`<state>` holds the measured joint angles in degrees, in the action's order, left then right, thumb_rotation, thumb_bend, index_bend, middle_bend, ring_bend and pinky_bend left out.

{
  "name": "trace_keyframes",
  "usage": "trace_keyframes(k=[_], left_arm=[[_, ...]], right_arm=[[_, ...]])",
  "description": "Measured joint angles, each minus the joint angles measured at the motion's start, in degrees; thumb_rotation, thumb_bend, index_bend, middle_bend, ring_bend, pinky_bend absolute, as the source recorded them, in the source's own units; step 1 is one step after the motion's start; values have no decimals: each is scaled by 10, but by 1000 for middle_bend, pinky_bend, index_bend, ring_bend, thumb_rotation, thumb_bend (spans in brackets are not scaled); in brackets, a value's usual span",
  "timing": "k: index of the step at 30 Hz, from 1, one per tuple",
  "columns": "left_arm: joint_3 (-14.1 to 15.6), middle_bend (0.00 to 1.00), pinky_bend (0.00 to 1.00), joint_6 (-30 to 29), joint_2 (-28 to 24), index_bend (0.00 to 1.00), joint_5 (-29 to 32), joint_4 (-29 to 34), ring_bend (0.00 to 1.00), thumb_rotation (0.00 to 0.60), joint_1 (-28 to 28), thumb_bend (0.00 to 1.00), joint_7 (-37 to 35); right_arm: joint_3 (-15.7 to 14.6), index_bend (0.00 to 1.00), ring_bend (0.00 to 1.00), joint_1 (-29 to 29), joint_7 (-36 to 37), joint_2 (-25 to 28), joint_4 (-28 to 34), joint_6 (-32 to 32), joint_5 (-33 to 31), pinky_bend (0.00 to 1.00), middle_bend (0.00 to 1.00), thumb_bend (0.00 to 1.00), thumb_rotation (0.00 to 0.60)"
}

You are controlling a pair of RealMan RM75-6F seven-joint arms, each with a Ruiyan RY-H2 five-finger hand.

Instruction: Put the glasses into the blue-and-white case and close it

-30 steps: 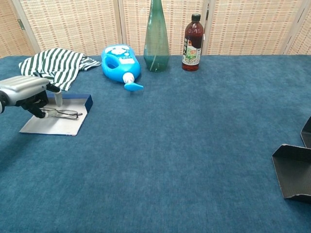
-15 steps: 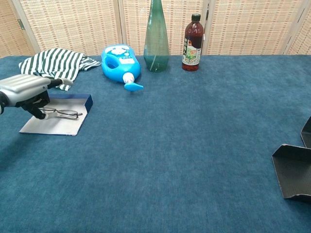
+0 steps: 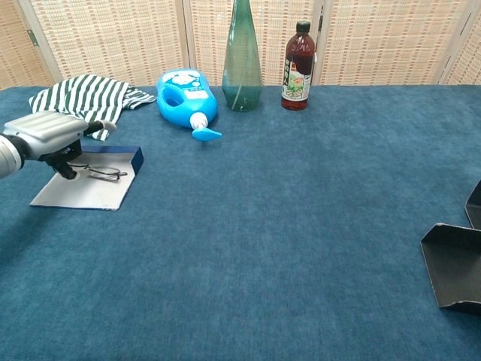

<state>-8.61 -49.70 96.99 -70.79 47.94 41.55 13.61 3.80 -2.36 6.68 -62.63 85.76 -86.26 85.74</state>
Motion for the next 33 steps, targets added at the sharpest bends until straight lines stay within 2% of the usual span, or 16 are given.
trace_keyframes(k=[11,22,29,33], left_arm=[[-35,939,1000,24,19,22,40,-22,950,600,14,376,-11],[-42,938,1000,30,26,22,57,-40,950,600,22,375,15],[-40,939,1000,14,6,23,59,2,948,600,9,375,26],[-30,964,1000,-16,-17,109,41,47,979,600,-6,375,15]], right_arm=[[-1,232,428,1,1,-1,-1,0,0,385,376,224,600],[-1,232,428,3,-1,1,1,-3,0,385,376,223,600],[0,232,429,2,0,1,2,-3,4,385,376,223,600],[0,232,428,2,-1,1,3,-6,5,385,376,223,600]])
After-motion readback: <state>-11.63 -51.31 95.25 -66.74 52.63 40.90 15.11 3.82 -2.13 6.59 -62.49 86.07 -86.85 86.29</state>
